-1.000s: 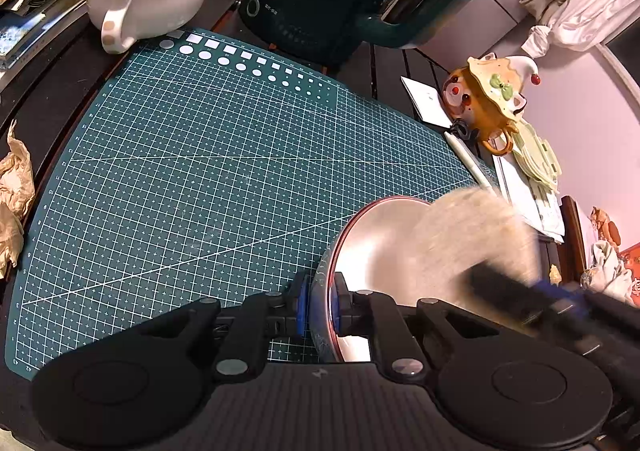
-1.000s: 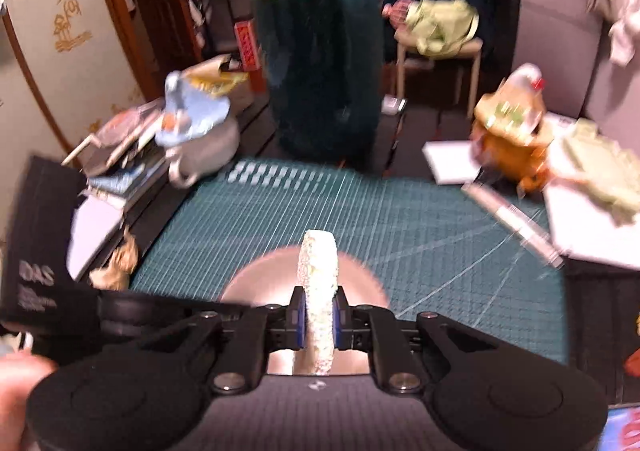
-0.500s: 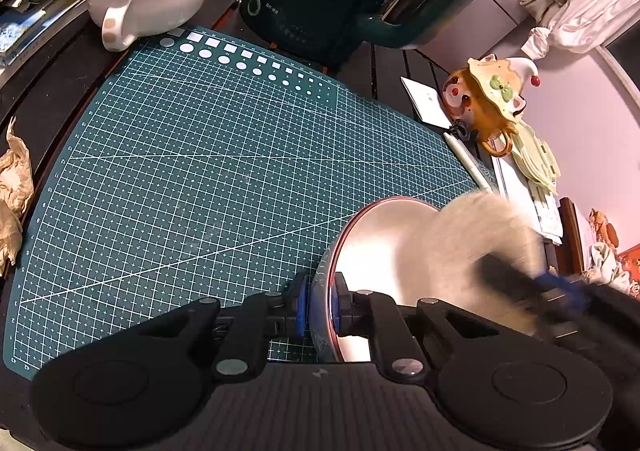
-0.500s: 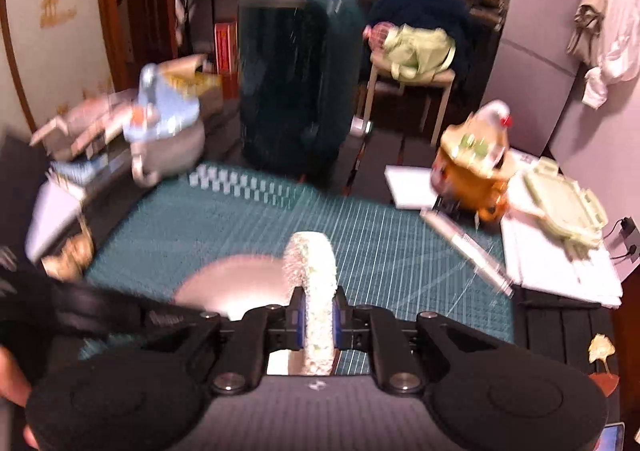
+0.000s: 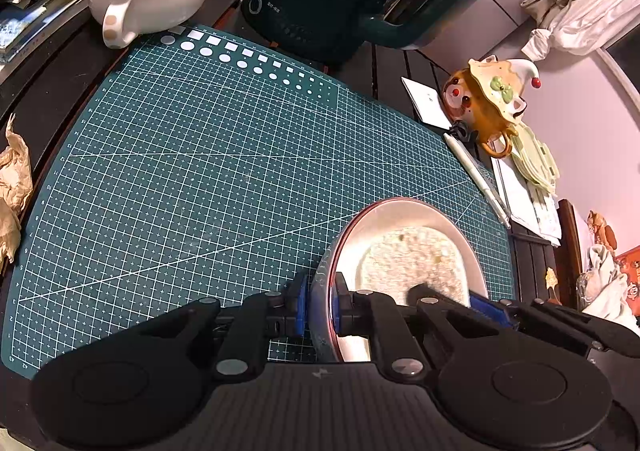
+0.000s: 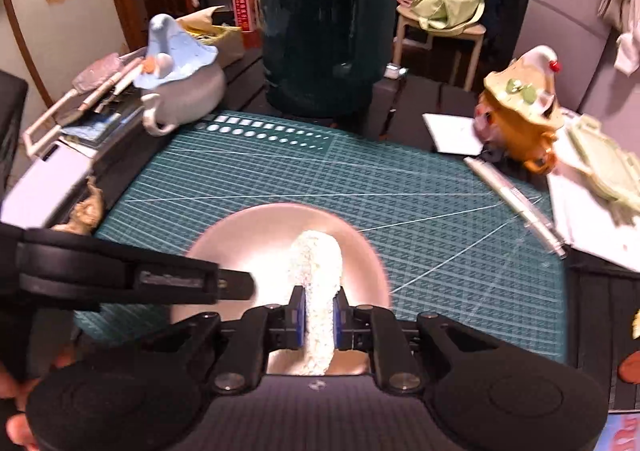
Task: Clean bowl
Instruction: 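Hold the bowl rim with the left tool while the right tool wipes the sponge across the inside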
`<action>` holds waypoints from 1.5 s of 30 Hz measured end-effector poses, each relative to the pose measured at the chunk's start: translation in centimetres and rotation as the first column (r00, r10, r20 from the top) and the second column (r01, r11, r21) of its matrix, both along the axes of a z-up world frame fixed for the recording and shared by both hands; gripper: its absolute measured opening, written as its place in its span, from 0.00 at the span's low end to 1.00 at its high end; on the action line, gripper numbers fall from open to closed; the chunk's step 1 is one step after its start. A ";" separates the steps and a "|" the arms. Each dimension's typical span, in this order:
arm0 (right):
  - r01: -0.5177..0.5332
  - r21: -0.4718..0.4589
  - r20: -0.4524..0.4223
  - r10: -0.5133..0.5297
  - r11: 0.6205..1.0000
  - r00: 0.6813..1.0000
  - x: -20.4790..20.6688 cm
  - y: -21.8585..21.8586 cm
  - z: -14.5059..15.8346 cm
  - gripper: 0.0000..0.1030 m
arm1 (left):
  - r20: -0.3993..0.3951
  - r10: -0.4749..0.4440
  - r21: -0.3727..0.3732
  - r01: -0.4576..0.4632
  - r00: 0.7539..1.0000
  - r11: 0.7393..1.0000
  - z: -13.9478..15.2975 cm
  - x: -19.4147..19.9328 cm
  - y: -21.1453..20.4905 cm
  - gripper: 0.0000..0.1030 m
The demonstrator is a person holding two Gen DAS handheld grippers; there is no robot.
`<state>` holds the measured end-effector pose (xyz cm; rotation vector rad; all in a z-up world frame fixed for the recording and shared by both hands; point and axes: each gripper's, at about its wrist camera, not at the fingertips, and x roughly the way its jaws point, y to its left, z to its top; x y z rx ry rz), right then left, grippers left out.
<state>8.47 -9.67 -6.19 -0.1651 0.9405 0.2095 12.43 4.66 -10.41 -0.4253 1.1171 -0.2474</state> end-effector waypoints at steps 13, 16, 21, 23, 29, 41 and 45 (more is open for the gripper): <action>0.012 0.154 0.043 -0.019 0.988 0.999 -0.5 -2.4 3.4 0.11 | 0.000 -0.002 0.006 0.002 1.000 1.000 0.0 0.0 0.0 0.11; -0.019 0.171 -0.005 0.020 0.985 1.000 -0.1 -1.8 2.2 0.11 | 0.000 -0.001 0.006 0.001 1.000 1.000 0.0 0.0 0.0 0.11; -0.043 0.147 -0.066 0.053 0.988 0.996 0.3 -0.5 -0.2 0.11 | 0.000 -0.002 0.008 0.002 1.000 1.000 0.0 0.0 0.0 0.11; -0.036 0.058 -0.036 0.038 0.998 0.999 0.2 0.0 -0.4 0.11 | 0.000 -0.003 0.007 0.003 1.000 1.000 0.0 0.0 0.0 0.11; -0.023 -0.023 0.048 0.025 0.999 0.999 -0.9 -0.3 1.5 0.11 | -0.001 -0.003 0.004 0.003 1.000 1.000 0.0 0.0 0.1 0.11; -0.029 0.194 -0.028 0.035 0.981 0.999 0.1 -1.6 1.9 0.11 | -0.002 0.000 0.006 0.000 1.000 1.000 0.1 0.0 0.0 0.11; -0.029 0.135 -0.066 0.038 0.990 0.997 0.8 -0.7 -0.2 0.11 | -0.001 -0.001 0.008 0.001 1.000 1.000 0.1 0.0 0.0 0.11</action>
